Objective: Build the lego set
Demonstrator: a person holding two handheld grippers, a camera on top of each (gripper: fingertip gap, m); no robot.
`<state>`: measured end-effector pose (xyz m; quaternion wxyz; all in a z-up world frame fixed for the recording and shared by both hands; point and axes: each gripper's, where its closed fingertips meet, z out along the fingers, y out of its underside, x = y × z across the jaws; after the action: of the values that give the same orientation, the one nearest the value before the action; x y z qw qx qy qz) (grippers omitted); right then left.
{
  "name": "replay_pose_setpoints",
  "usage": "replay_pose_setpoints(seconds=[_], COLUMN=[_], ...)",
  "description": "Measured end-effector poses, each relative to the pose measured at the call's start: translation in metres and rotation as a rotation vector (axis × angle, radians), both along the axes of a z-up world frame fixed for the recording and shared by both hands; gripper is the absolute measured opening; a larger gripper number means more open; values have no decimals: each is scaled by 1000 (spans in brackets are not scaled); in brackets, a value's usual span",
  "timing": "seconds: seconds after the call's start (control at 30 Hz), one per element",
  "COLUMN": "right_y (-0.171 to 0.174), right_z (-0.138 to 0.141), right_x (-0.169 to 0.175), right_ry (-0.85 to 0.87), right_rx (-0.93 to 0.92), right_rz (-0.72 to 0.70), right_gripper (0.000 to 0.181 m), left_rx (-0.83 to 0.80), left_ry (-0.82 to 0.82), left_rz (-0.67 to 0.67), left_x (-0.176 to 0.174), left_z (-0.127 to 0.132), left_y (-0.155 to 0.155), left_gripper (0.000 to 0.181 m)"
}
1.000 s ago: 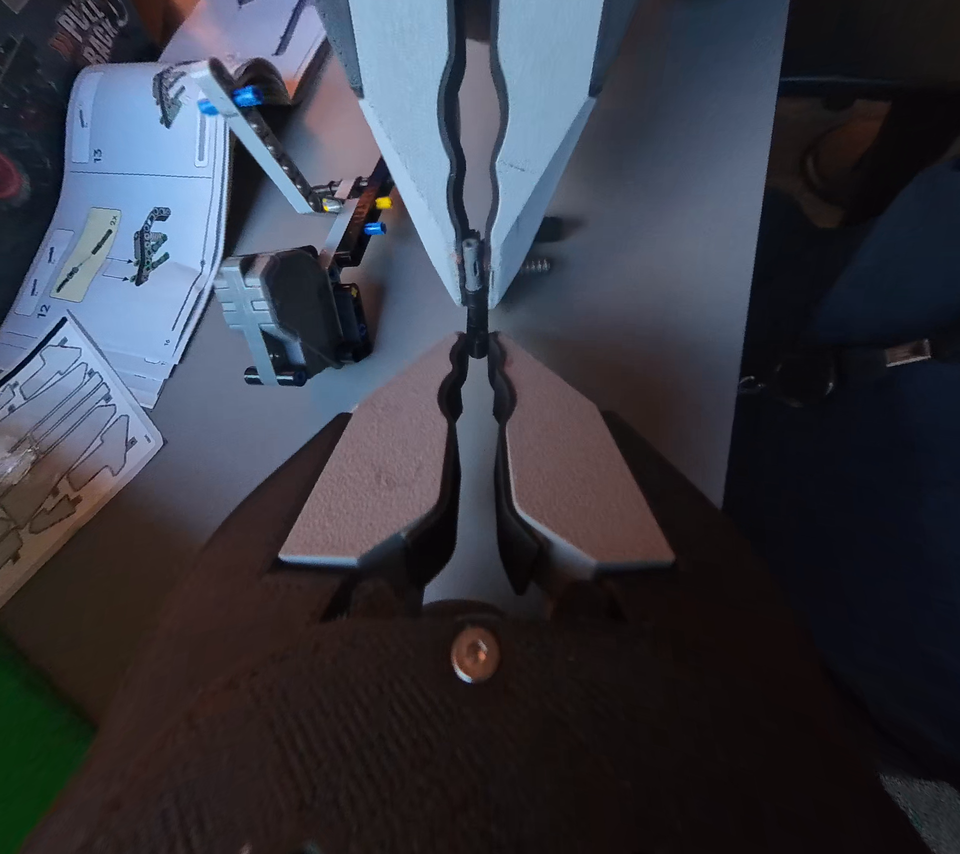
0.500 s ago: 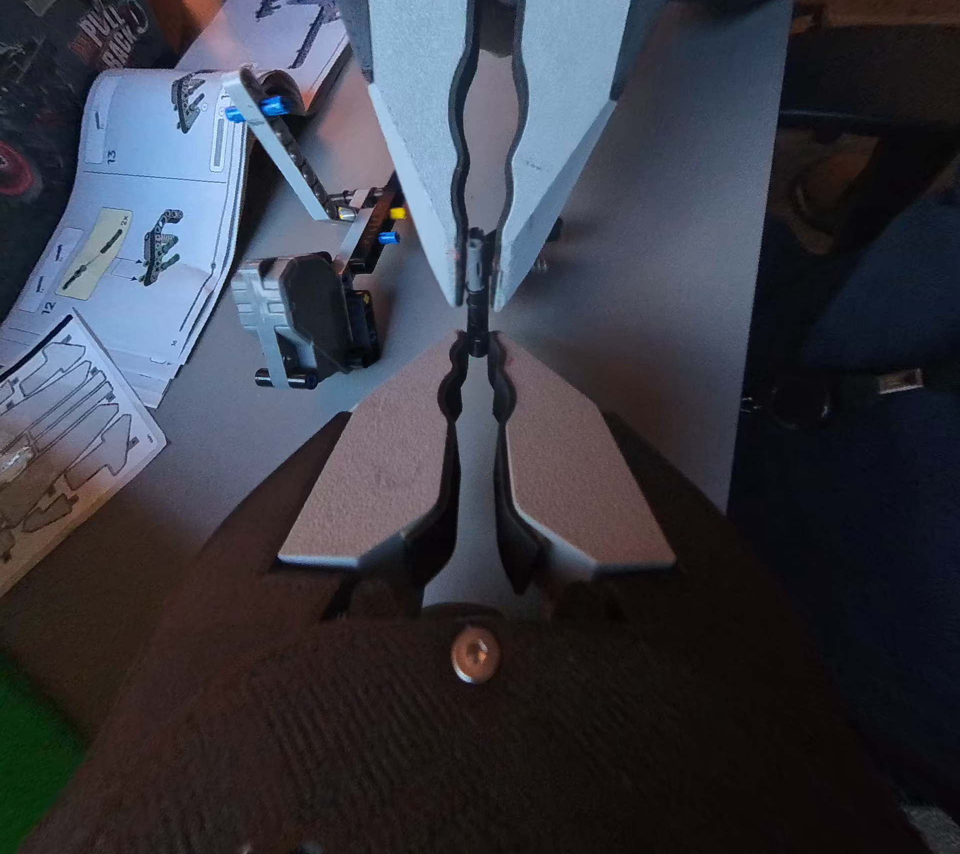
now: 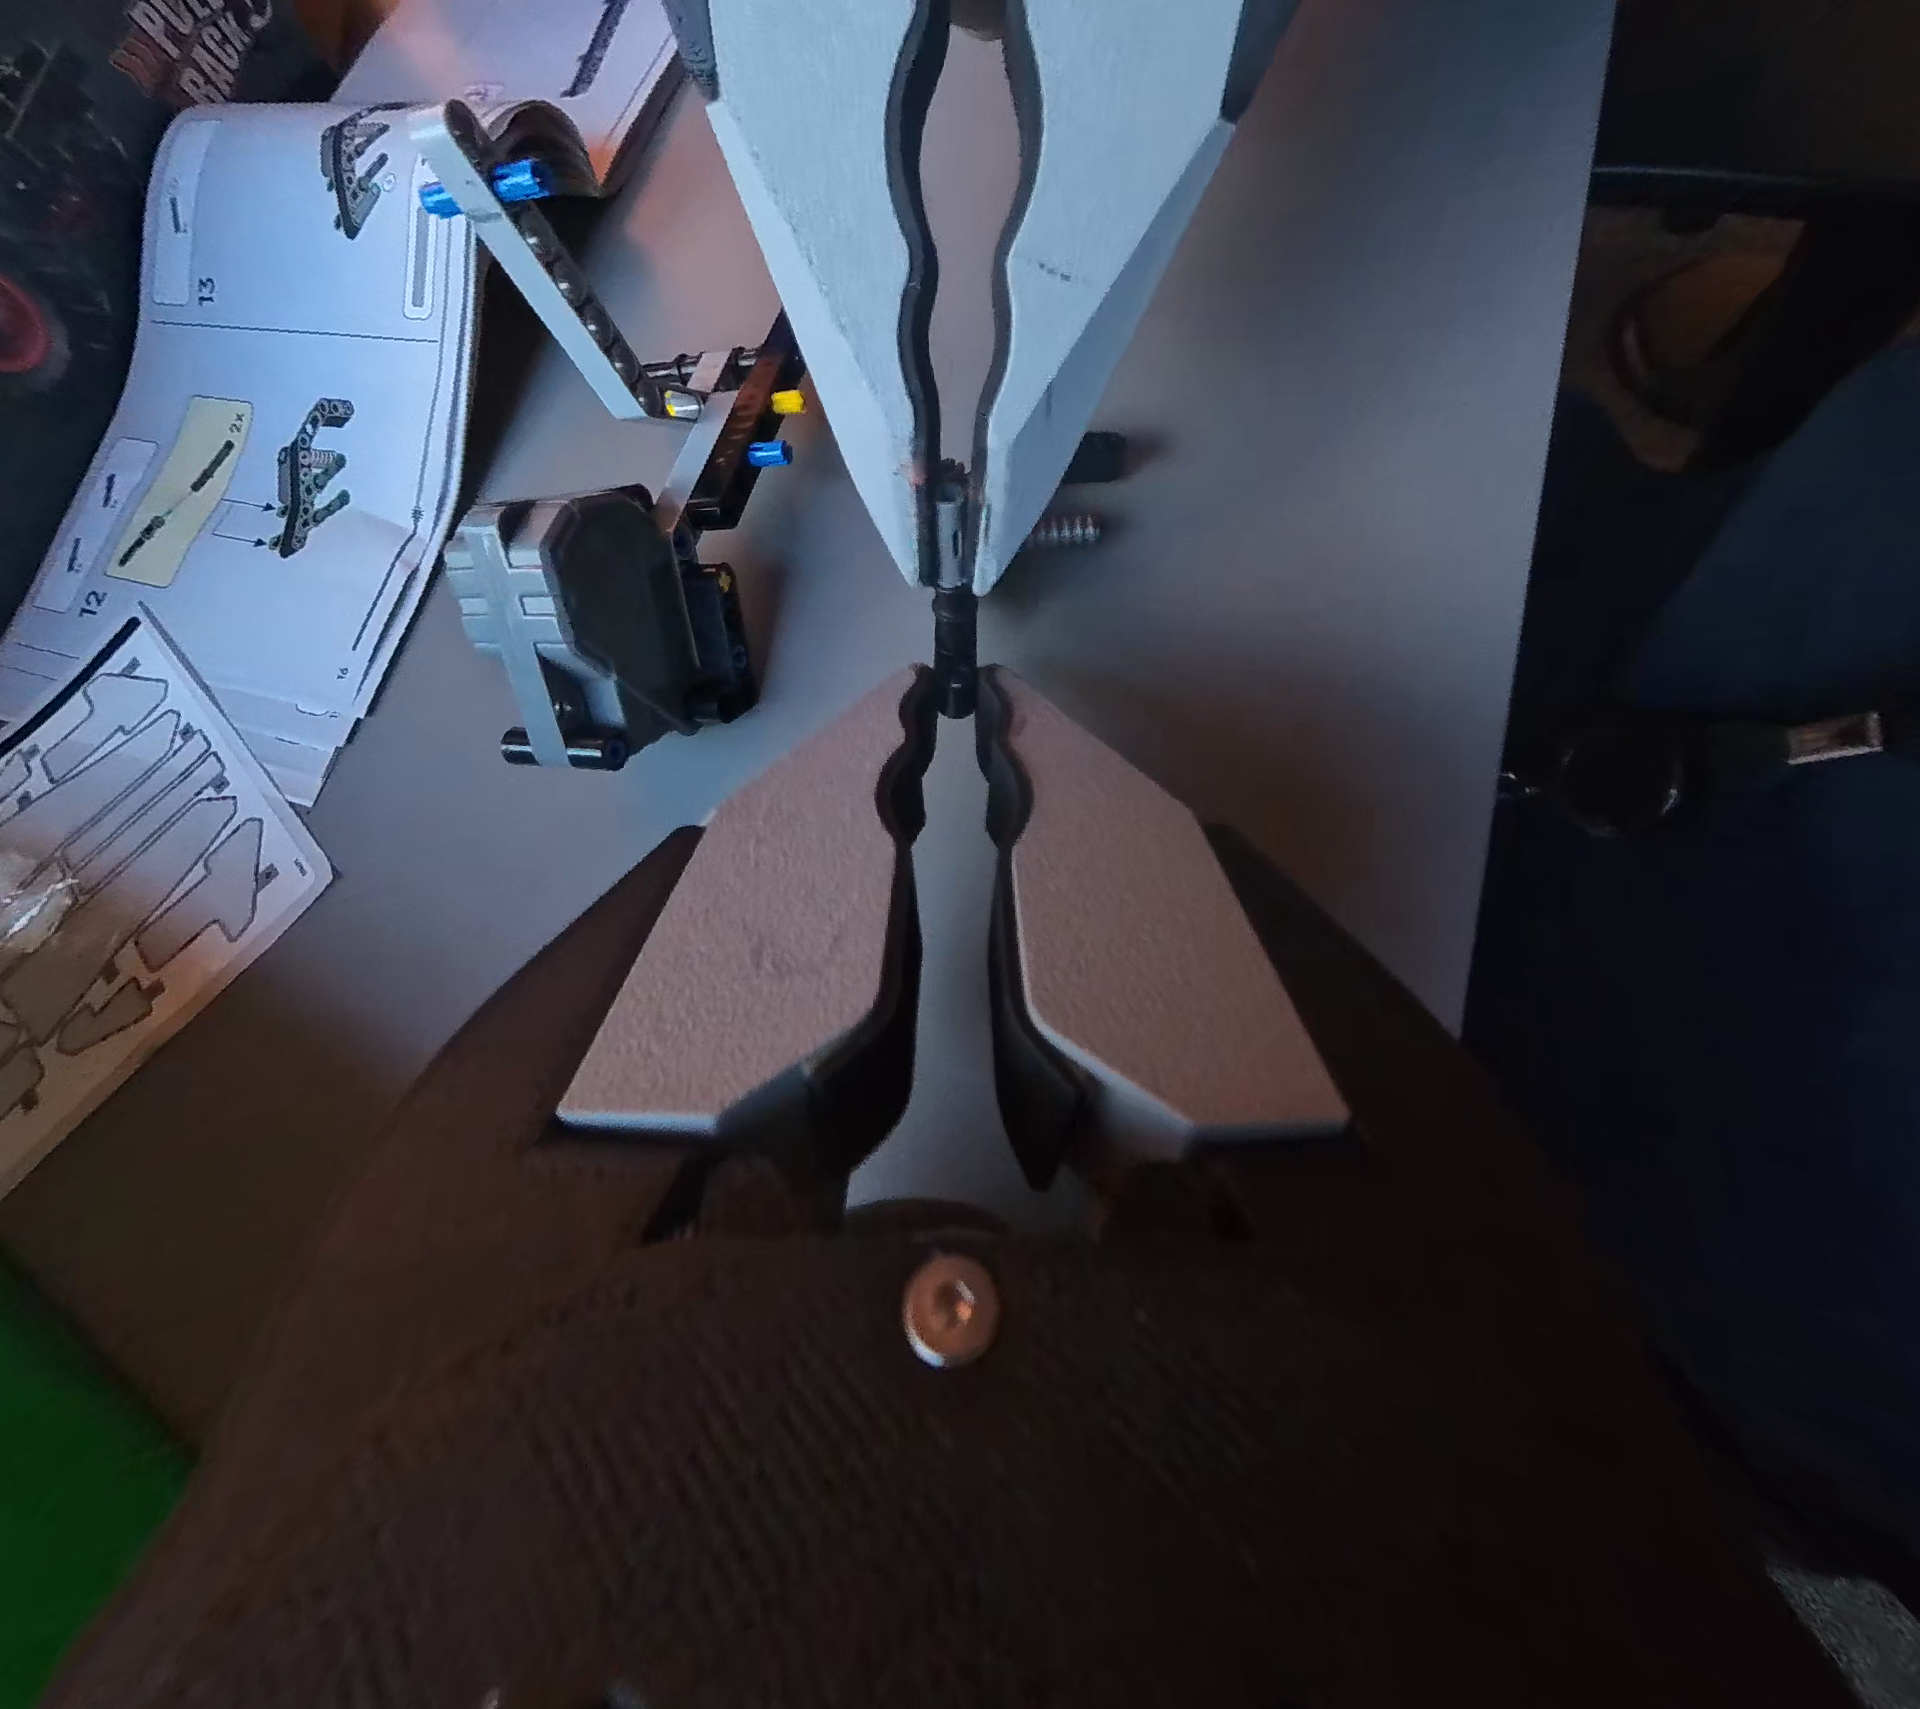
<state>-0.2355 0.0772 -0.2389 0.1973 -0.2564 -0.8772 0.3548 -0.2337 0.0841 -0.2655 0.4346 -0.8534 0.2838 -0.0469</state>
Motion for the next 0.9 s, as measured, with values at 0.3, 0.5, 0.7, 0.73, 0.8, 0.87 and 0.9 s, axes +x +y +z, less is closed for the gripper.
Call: replay_pose_setpoints(seconds=[0.3, 0.5, 0.7, 0.73, 0.8, 0.87, 0.9], right_y=[-3, -5, -3, 0, 9, 16, 21], right_z=[-9, -12, -9, -1, 24, 45, 52], right_x=[1, 0, -4, -7, -11, -12, -14], right_ry=[-28, -46, -46, -37, -34, -4, 25], right_rx=[52, 37, -41, -102, -302, -463, -521], right_rz=[6, 14, -17, -38, -84, -106, -127], right_gripper=[2, 2, 2, 2, 1, 1, 1], left_rx=[-36, -55, -42, -11, 98, 180, 205], left_ry=[70, 64, 45, -5, -175, -340, -365], left_rz=[-18, -30, -8, 13, 37, 46, 75], left_x=[3, 4, 1, -1, -5, -9, -14], left_z=[-9, -11, -8, -1, 26, 49, 53], left_y=[-1, -3, -1, 2, 7, 8, 9], left_gripper=[3, 2, 3, 3, 4, 3, 6])
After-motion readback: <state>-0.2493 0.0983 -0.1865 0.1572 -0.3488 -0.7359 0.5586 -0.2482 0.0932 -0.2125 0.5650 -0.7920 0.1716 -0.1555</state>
